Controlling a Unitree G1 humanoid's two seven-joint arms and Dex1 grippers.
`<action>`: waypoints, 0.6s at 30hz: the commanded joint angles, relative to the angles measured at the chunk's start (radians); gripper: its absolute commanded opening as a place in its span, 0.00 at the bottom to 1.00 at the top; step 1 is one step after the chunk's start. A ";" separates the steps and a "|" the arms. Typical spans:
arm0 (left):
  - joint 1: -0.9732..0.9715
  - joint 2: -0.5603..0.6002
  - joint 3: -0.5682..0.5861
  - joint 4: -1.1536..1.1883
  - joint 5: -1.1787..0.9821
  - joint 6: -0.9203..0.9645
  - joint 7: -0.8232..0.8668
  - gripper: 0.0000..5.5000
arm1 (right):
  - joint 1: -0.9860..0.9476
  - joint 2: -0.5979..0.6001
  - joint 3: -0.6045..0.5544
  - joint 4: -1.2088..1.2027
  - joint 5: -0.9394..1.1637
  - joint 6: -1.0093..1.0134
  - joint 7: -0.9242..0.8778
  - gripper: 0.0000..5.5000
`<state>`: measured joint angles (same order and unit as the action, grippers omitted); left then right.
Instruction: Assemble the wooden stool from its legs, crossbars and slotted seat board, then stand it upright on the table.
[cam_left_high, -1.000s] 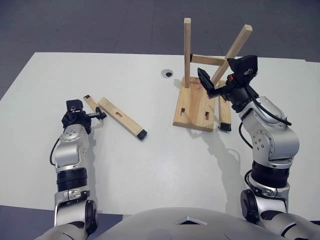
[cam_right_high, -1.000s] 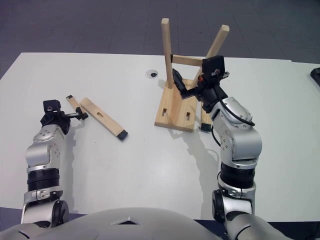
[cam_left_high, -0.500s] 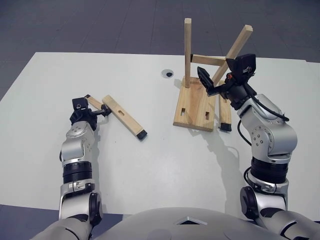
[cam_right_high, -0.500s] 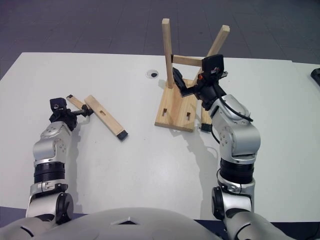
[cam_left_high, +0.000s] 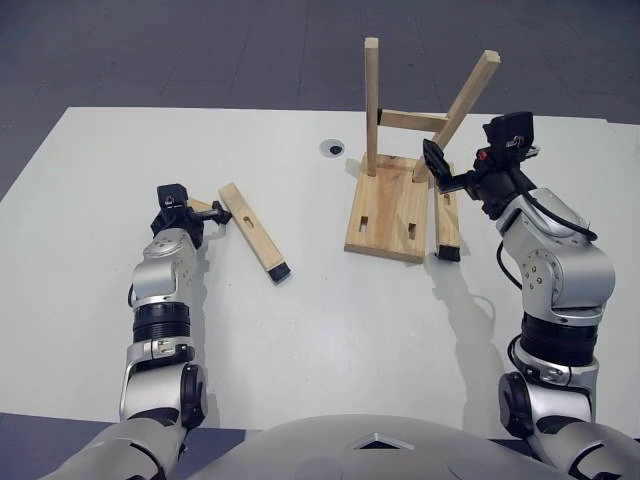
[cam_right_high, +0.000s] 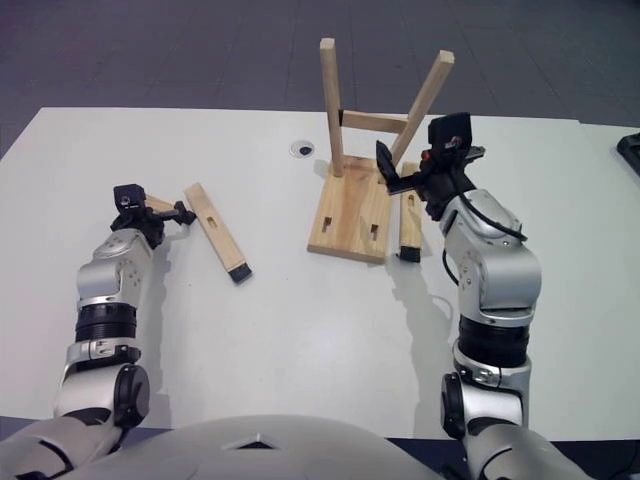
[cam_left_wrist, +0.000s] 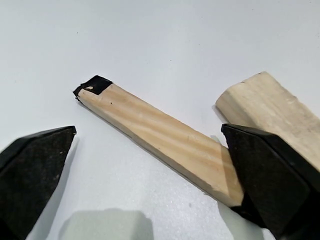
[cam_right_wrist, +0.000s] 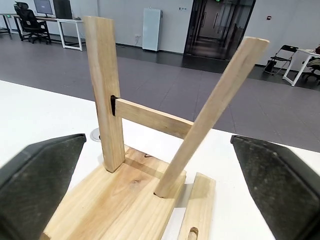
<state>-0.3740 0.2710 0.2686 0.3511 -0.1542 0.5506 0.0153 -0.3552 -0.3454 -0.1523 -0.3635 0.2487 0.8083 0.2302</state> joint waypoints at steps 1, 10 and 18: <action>0.175 0.043 0.006 0.064 0.018 0.192 -0.004 0.98 | 0.004 -0.013 -0.008 -0.009 -0.003 0.017 -0.009 0.98; 0.367 0.187 -0.025 -0.205 -0.118 0.440 -0.236 0.92 | 0.017 -0.006 0.002 -0.025 -0.024 0.007 -0.024 0.98; 0.405 0.283 -0.092 -0.255 -0.088 0.392 -0.311 0.88 | -0.002 0.009 0.019 -0.012 -0.028 -0.005 -0.025 0.98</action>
<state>-0.1020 0.5675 0.2660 0.0301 -0.2797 0.8202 -0.2792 -0.3474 -0.3412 -0.1420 -0.3733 0.2236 0.8085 0.2094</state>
